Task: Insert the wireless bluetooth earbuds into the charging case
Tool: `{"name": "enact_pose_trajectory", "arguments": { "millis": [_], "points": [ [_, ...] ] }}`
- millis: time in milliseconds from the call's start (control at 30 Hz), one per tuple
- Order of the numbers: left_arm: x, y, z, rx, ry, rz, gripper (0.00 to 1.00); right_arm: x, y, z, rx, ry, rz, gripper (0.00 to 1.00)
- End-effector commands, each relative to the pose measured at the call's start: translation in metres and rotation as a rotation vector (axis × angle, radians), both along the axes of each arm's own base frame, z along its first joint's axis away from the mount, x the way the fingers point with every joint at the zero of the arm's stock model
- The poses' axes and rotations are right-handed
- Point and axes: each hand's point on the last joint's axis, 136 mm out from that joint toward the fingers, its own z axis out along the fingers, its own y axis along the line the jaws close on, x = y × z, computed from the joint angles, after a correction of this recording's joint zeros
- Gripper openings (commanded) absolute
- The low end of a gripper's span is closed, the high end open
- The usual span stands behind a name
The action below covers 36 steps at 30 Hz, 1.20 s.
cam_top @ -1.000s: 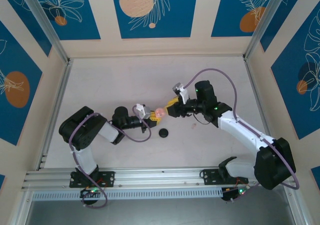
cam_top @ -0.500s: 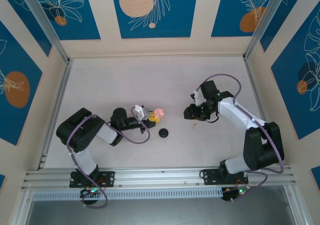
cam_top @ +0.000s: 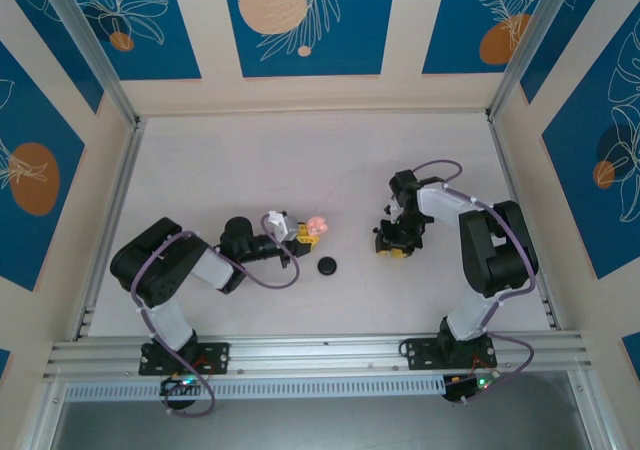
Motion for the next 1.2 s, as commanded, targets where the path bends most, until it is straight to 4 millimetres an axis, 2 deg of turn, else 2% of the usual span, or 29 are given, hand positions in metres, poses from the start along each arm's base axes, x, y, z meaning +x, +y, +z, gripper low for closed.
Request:
{"name": "enact_pose_trajectory", "arguments": {
  "millis": [0,233,500,1167],
  "points": [
    [-0.005,-0.002,0.011,-0.018,-0.066,-0.012,0.16,0.004,-0.001,0.003,-0.033,0.004,0.005,0.37],
    [-0.005,-0.002,0.007,-0.011,-0.059,-0.010,0.16,0.012,-0.002,0.003,-0.060,-0.005,0.028,0.35],
    [-0.006,-0.001,0.004,-0.005,-0.055,-0.006,0.16,0.009,-0.003,-0.001,-0.138,0.023,0.085,0.33],
    [-0.009,0.001,0.003,0.000,-0.057,-0.008,0.16,0.015,-0.003,-0.011,-0.217,0.007,0.145,0.18]
  ]
}}
